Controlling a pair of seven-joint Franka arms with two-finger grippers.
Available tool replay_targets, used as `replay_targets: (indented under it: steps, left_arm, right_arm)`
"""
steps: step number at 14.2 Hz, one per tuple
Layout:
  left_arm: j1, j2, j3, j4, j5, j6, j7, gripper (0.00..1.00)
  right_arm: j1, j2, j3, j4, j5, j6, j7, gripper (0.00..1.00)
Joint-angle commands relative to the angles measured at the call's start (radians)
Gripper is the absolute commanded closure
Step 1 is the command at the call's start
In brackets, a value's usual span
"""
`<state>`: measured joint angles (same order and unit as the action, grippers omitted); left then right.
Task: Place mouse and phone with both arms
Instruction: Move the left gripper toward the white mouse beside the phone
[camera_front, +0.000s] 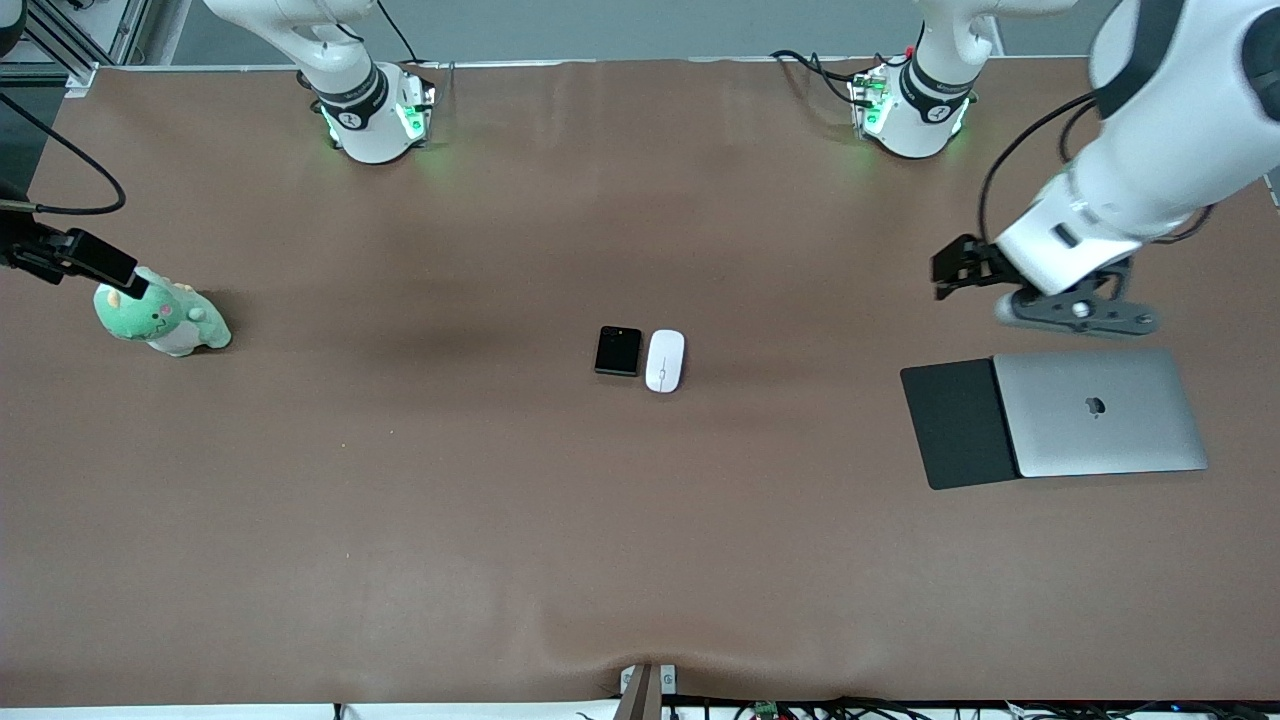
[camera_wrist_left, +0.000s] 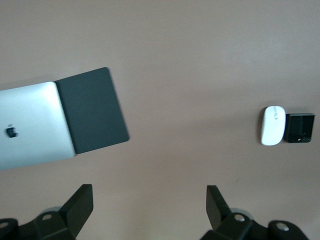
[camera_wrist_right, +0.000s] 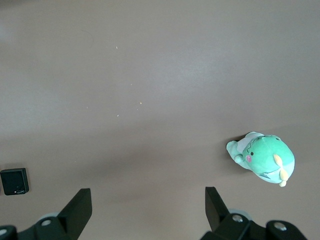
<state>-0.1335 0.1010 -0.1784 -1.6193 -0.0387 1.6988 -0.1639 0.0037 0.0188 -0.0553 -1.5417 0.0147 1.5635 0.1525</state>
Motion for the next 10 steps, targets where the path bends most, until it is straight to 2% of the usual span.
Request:
replay_targets:
  steps: [1,7,10]
  left_arm:
    - [-0.05,0.061,-0.027,0.006,0.006,0.057,-0.112,0.0]
    - [-0.193,0.204,-0.027,0.006,0.043,0.168,-0.228,0.0]
    - [-0.279,0.316,-0.029,0.006,0.134,0.272,-0.387,0.0]
  right_arm:
    - [-0.004,0.0,0.003,0.0,-0.012,0.004,0.009,0.0]
    - [-0.004,0.001,0.003,0.0,-0.012,0.003,0.009,0.0]
    - [-0.005,0.001,0.003,0.0,-0.012,0.003,0.007,0.0]
